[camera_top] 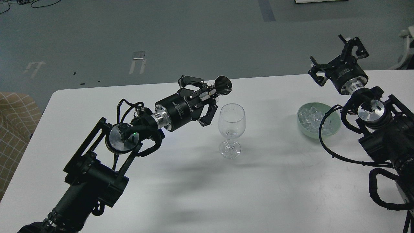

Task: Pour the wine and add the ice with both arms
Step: 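Tilt the jigger with the left gripper to pour into the glass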

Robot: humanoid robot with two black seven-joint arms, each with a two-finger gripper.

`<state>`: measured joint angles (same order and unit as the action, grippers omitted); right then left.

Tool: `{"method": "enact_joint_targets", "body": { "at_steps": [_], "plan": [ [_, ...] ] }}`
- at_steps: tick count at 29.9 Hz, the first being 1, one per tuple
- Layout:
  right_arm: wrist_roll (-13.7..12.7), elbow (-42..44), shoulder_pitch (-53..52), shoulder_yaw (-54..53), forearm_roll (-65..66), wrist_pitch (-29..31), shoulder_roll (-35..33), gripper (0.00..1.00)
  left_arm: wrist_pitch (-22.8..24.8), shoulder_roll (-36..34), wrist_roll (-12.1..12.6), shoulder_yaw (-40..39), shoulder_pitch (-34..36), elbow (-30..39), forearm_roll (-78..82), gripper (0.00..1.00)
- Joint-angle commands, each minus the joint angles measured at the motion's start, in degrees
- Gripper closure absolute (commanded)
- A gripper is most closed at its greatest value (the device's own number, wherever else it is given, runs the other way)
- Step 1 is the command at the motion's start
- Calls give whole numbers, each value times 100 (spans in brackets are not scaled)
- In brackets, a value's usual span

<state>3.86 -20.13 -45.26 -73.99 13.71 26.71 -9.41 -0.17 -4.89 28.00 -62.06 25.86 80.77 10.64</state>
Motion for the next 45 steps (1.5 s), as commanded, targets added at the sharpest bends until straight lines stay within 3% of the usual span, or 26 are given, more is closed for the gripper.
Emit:
{"method": "enact_joint_targets", "body": {
  "at_steps": [1, 45],
  "plan": [
    [0, 1, 0, 8, 0, 1, 0, 0, 17, -91, 0, -8, 60, 9, 26, 99],
    [0, -26, -18, -1, -9, 1, 0, 0, 149, -329, 0, 273, 403, 422, 984, 99]
  ]
}}
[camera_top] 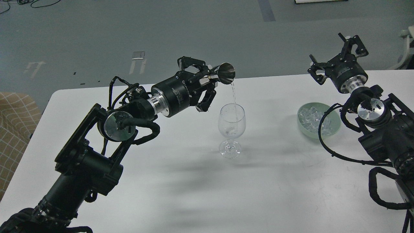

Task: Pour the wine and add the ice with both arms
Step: 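Tilt the jigger with the left gripper to pour into the glass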

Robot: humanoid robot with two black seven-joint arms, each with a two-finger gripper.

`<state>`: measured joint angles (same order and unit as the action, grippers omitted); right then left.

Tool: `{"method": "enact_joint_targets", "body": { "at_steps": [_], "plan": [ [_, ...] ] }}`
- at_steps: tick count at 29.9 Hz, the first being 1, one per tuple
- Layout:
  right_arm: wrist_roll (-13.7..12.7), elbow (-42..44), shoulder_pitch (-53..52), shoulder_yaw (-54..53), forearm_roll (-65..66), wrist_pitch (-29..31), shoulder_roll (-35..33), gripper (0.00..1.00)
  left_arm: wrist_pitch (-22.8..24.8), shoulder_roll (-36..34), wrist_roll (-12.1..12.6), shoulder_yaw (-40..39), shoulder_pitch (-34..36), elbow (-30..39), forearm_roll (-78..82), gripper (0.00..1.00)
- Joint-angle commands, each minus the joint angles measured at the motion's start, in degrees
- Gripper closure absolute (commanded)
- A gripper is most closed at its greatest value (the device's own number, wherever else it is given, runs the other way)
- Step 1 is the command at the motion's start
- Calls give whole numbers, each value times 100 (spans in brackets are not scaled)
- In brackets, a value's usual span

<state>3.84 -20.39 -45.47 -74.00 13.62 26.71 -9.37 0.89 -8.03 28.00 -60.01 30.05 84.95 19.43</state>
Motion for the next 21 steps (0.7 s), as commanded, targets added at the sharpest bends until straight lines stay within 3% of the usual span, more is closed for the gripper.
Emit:
{"method": "enact_joint_targets", "body": {
  "at_steps": [1, 21],
  "plan": [
    [-6, 0, 3, 0, 0, 0, -3, 0, 43, -6, 0, 68, -17, 4, 113, 99],
    [3, -9, -14, -26, 0, -17, 41, 0, 183, 3, 0, 139, -44, -5, 606, 99]
  ]
}}
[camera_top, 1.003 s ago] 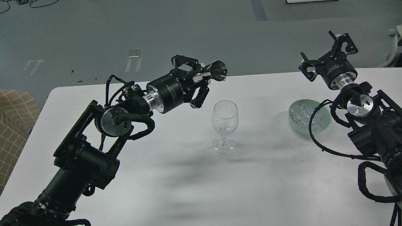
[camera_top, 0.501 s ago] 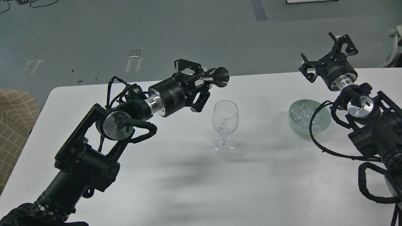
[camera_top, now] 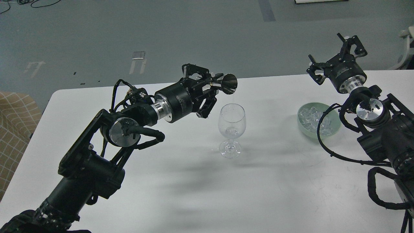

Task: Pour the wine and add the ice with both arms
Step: 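Tilt the jigger with the left gripper to pour into the glass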

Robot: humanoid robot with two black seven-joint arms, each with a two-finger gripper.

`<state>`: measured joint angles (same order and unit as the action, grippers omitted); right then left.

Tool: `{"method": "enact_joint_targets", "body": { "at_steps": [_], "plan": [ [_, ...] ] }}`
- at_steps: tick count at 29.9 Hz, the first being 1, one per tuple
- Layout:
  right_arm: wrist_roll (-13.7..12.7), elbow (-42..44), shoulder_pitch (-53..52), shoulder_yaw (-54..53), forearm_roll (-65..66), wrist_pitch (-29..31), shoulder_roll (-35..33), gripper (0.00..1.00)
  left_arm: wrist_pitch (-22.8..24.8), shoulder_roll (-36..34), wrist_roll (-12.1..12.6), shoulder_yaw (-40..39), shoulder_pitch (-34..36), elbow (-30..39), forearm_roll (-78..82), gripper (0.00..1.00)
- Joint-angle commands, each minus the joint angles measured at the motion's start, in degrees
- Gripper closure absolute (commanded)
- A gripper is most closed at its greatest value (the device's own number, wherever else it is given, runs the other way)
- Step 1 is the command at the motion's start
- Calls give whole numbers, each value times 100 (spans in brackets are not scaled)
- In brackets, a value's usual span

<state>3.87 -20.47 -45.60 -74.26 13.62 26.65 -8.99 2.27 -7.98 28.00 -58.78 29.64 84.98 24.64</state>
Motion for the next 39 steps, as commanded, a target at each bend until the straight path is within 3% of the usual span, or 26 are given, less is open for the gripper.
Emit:
{"method": "enact_joint_targets", "body": {
  "at_steps": [1, 20, 39],
  "plan": [
    [0, -1, -10, 0, 0, -2, 2, 0, 45, 7, 0, 25, -2, 10, 85, 99],
    [0, 8, -10, 0, -9, -2, -50, 0, 72, 60, 0, 34, 86, 62, 383, 99],
    [0, -1, -19, 8, 0, -2, -50, 0, 546, 25, 0, 34, 33, 45, 814, 99]
  ]
}}
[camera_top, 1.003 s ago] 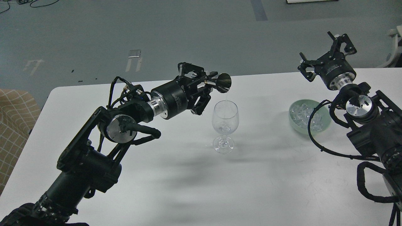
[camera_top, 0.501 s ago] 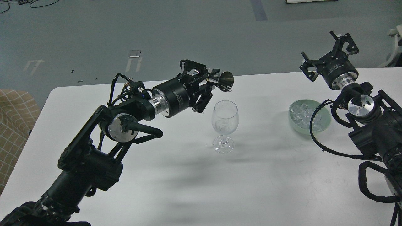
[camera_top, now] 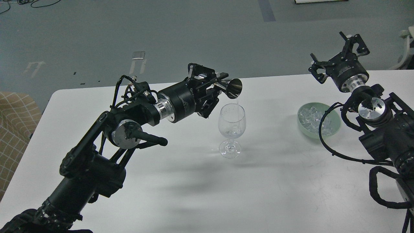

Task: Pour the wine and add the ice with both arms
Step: 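Tilt the jigger with the left gripper to pour into the glass, then tilt the jigger upright and lift it away from the glass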

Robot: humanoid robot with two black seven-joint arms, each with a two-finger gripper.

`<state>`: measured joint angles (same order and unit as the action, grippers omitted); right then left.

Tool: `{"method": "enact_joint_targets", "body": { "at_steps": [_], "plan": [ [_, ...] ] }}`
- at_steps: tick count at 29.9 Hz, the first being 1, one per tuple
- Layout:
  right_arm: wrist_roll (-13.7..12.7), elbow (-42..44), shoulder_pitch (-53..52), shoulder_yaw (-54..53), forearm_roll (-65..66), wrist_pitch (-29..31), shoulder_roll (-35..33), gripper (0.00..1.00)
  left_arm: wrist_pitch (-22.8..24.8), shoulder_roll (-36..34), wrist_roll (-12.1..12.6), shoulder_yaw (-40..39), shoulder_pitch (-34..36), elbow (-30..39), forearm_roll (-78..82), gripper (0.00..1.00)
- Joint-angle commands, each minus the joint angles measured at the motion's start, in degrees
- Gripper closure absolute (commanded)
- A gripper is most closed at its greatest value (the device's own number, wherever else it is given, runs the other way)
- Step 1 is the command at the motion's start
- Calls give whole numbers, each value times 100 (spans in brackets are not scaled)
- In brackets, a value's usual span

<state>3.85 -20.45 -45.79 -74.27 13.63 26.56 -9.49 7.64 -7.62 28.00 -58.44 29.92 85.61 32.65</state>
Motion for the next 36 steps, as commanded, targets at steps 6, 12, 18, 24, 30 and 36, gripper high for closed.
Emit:
{"method": "enact_joint_targets", "body": {
  "at_steps": [6, 12, 18, 24, 30, 36],
  "plan": [
    [2, -2, 9, 9, 0, 7, 0, 0, 18, -38, 0, 0, 58, -106, 49, 98],
    [2, -2, 0, 0, 0, 15, -9, 0, 18, -38, 0, 0, 58, -114, 58, 98],
    [2, -2, 0, 9, 0, 15, 0, 0, 71, -47, 0, 0, 58, -158, 365, 98],
    [2, -2, 0, 0, 0, 15, 0, 0, 238, -38, 0, 0, 58, -158, 549, 98],
    [2, -2, 0, 0, 0, 33, -26, 0, 299, -47, 0, 0, 49, -158, 699, 98],
    [2, -20, 0, 9, 0, 59, -70, 0, 352, -47, 0, 0, 67, -167, 893, 98]
  ]
}}
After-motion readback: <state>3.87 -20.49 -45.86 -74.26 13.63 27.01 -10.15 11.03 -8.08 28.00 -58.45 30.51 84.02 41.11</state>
